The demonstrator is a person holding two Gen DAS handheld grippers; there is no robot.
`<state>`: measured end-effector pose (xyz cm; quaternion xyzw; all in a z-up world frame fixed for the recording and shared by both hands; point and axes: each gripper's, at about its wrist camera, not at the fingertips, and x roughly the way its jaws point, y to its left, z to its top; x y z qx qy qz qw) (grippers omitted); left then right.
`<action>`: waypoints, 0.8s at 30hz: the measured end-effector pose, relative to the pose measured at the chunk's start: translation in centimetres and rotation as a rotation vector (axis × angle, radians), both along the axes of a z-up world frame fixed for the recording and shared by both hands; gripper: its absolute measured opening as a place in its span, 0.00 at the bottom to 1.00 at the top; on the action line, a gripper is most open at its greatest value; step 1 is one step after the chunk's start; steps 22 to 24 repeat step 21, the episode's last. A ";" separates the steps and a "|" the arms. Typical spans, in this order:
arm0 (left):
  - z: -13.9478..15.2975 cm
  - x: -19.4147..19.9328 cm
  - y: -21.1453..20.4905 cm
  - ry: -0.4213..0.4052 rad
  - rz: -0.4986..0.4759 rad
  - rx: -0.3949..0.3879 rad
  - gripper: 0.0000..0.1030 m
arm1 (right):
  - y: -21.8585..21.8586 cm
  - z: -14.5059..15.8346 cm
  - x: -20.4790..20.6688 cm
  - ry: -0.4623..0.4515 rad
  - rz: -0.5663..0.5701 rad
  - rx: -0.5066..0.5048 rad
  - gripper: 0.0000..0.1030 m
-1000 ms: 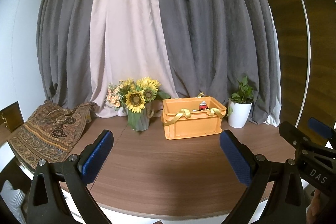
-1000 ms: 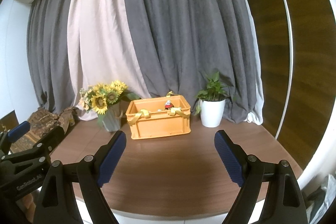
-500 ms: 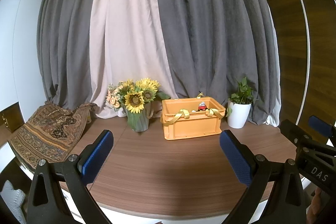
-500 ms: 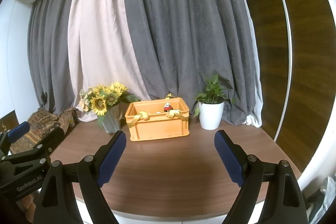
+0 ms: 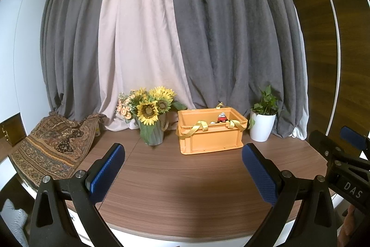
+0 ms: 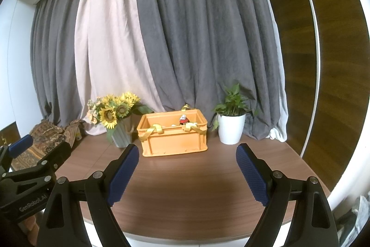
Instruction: Organize soft objects
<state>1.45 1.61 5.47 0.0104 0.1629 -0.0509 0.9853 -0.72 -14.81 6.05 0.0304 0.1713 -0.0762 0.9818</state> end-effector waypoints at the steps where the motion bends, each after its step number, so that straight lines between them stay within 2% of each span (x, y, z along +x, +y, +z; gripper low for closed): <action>1: 0.0 0.0 0.0 0.000 -0.001 0.000 1.00 | -0.1 0.0 0.0 0.000 0.001 0.000 0.85; 24: 0.1 0.0 -0.1 -0.002 -0.003 -0.002 1.00 | -0.6 0.4 -0.1 -0.004 0.005 -0.002 0.85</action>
